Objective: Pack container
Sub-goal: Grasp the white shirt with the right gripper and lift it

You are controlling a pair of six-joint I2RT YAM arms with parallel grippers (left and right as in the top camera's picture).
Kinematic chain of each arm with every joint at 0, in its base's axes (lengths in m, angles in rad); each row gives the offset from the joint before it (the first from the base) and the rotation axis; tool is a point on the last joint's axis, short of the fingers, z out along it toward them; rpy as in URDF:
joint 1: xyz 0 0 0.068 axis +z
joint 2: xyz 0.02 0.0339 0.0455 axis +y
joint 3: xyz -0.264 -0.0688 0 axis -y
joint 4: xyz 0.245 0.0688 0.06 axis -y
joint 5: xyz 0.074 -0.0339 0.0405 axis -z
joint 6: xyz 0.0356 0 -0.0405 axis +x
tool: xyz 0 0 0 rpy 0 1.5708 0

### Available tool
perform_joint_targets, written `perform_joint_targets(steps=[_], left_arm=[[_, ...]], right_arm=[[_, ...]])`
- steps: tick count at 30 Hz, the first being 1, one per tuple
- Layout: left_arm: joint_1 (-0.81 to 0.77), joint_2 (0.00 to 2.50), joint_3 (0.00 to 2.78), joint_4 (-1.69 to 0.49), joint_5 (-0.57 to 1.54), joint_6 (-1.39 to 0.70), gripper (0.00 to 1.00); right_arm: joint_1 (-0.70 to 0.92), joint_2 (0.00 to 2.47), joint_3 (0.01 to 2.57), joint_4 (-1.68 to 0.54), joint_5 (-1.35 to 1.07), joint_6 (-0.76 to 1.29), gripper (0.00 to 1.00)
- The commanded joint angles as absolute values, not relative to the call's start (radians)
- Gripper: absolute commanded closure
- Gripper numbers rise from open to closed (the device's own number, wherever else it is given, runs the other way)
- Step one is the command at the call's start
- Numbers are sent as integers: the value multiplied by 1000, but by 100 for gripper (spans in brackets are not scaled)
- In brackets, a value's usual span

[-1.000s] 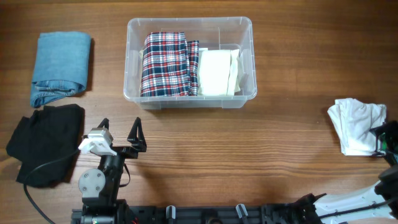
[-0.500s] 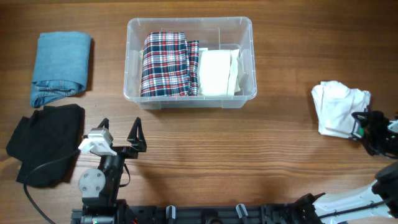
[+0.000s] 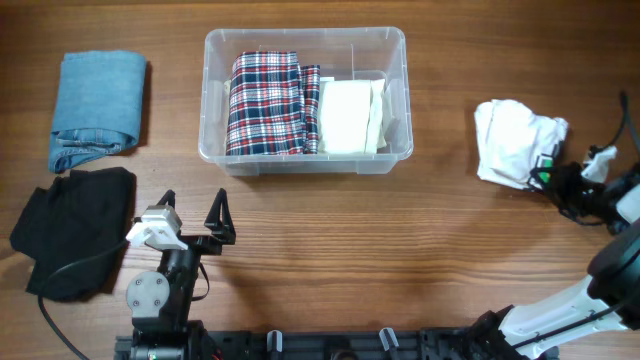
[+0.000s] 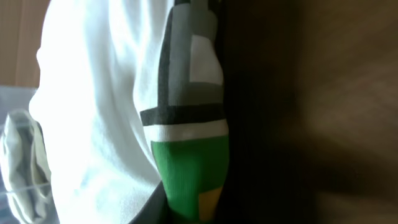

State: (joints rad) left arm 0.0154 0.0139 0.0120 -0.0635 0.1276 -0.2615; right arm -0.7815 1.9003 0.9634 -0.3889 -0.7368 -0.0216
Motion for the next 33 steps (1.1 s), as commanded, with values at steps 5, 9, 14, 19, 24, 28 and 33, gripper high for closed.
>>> perform_joint_targets(steps=[5, 9, 14, 19, 24, 28, 33], left_arm=[[25, 7, 6, -66, 118, -270, 0], [25, 7, 6, -66, 118, -270, 0], [25, 7, 6, -66, 118, -270, 0], [25, 7, 6, -66, 118, -270, 0], [25, 7, 6, -66, 118, -270, 0], [25, 7, 6, -66, 118, -270, 0], [25, 7, 6, -66, 118, -270, 0]], right_arm=[[-700, 1923, 969, -350, -734, 10, 96], [-694, 1872, 1000, -399, -733, 59, 96], [-638, 1762, 1070, -540, -678, 52, 96], [-538, 1666, 1182, -677, -628, 23, 95], [-410, 1602, 1377, -861, -492, -1, 96], [-329, 1585, 1499, -956, -474, -27, 96], [-218, 1585, 1691, -1086, -400, -53, 96]])
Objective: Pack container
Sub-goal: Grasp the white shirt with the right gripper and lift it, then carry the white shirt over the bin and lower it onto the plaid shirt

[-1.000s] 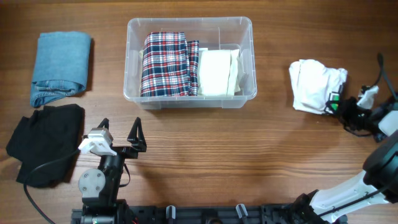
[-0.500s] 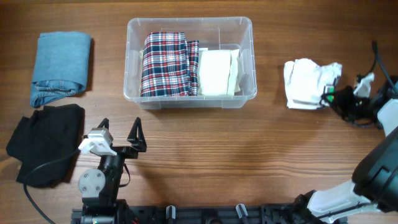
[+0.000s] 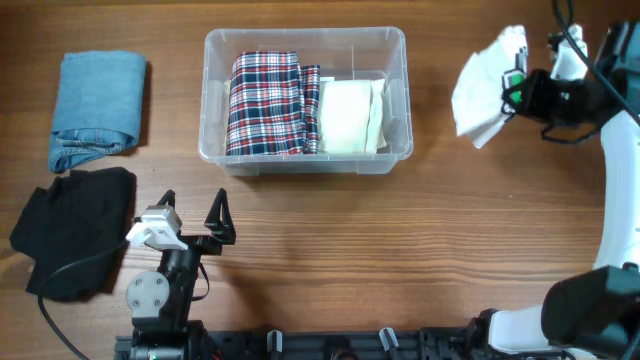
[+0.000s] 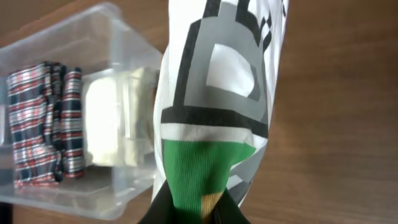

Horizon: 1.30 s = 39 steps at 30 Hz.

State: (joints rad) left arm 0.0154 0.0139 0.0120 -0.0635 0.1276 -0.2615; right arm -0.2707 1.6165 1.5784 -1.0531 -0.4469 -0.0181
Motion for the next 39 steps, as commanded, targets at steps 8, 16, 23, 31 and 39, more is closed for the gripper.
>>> perform_joint_targets(steps=[8, 16, 23, 31, 39], left_arm=[[25, 7, 6, -66, 118, -270, 0], [25, 7, 6, -66, 118, -270, 0], [25, 7, 6, -66, 118, -270, 0], [25, 7, 6, -66, 118, -270, 0], [25, 7, 6, -66, 118, -270, 0]], right_arm=[[-22, 1579, 1959, -1118, -400, 85, 96], [259, 1607, 1963, -828, -399, 345, 96], [445, 1711, 1961, -670, -361, 515, 96], [583, 1877, 1961, -494, -302, 711, 96], [649, 1981, 1953, -407, -280, 776, 96]])
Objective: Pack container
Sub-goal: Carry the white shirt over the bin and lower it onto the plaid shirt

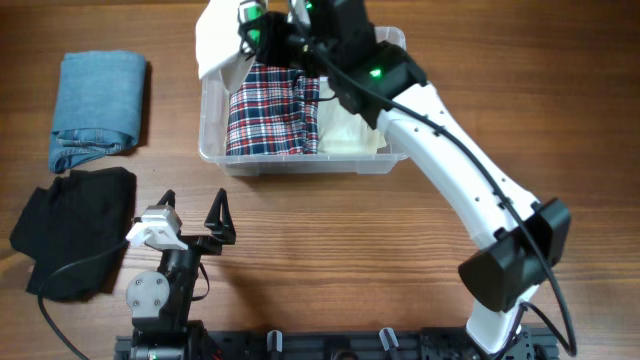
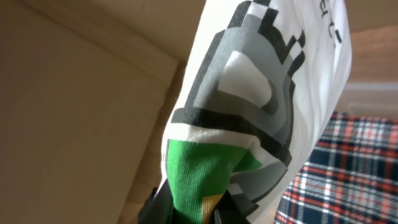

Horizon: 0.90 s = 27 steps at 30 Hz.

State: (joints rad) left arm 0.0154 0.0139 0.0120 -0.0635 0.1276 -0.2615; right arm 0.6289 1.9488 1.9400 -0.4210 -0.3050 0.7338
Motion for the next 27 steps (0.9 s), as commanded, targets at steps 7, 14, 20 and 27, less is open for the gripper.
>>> perform_joint_targets(steps=[7, 14, 20, 27], left_arm=[[25, 7, 6, -66, 118, -270, 0], [25, 7, 6, -66, 118, -270, 0], [25, 7, 6, -66, 118, -270, 0], [25, 7, 6, -66, 118, -270, 0]], right_arm=[[685, 2018, 1919, -405, -229, 796, 96], [701, 2028, 1918, -414, -194, 785, 96], [701, 2043, 1915, -419, -194, 757, 96], [701, 2053, 1915, -417, -274, 677, 96]])
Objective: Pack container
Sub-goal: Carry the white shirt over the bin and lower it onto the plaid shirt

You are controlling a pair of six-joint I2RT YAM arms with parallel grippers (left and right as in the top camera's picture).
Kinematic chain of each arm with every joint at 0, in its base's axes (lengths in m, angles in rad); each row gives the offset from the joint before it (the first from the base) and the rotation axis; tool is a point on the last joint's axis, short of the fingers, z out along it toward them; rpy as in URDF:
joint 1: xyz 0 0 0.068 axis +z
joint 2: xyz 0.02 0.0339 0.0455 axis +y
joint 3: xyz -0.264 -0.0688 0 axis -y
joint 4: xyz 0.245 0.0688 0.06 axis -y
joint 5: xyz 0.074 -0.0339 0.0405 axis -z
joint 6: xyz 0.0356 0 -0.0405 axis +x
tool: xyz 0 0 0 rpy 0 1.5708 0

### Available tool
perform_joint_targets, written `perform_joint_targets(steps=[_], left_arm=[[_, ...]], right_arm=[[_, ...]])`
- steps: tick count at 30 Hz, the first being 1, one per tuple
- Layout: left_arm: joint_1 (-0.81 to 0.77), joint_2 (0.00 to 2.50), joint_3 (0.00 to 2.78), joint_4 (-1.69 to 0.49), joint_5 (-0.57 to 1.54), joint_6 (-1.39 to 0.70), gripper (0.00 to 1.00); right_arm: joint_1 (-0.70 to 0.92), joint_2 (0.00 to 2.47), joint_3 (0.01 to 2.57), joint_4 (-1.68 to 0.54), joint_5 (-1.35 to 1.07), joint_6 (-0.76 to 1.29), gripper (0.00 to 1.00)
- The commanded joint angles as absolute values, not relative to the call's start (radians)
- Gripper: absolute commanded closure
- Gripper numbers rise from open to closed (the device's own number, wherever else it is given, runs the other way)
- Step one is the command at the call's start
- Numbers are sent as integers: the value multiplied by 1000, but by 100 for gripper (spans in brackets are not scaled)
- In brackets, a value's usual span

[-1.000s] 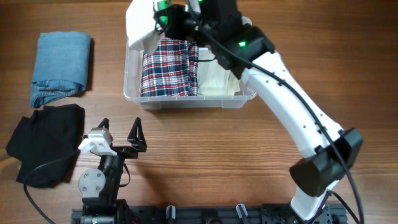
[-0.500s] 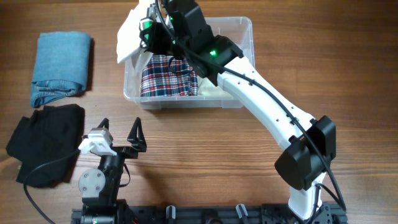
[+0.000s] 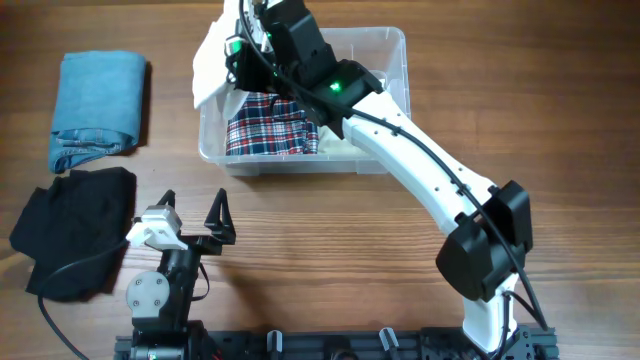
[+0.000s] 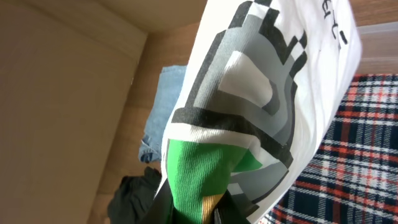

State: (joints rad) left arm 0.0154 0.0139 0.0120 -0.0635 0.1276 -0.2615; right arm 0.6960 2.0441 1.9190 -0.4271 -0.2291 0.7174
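Note:
A clear plastic container (image 3: 395, 60) stands at the back middle of the table, holding a folded plaid cloth (image 3: 268, 125) on its left side. My right gripper (image 3: 243, 45) is shut on a white shirt (image 3: 212, 62) with a grey, black and green print (image 4: 249, 118), hanging over the container's left rim. In the right wrist view the plaid cloth (image 4: 348, 162) lies below the shirt. My left gripper (image 3: 197, 222) rests open at the front left, holding nothing.
A folded blue denim piece (image 3: 97, 108) lies at the far left. A black garment (image 3: 72, 240) lies crumpled at the front left, beside the left arm's base. The right arm (image 3: 430, 170) reaches across the container from the front right.
My right gripper with the white shirt has shifted slightly and sits lower over the container's left rim. The denim and black garment now show in the wrist view.
My right gripper was shut on the white shirt lying on the table at the far right. Then it held the shirt in the air right of the container. Then it was over the container's back left corner, where it still hangs.

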Motion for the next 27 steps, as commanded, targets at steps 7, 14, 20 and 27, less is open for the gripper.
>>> perform_joint_targets(steps=[7, 14, 20, 27], left_arm=[[25, 7, 6, -66, 118, -270, 0], [25, 7, 6, -66, 118, -270, 0], [25, 7, 6, -66, 118, -270, 0], [25, 7, 6, -66, 118, -270, 0]], right_arm=[[700, 2064, 1916, -346, -371, 607, 96], [688, 2064, 1916, -99, -617, 640, 96], [622, 2064, 1916, -65, -817, 575, 96], [530, 2065, 1915, -234, -824, 471, 96]])
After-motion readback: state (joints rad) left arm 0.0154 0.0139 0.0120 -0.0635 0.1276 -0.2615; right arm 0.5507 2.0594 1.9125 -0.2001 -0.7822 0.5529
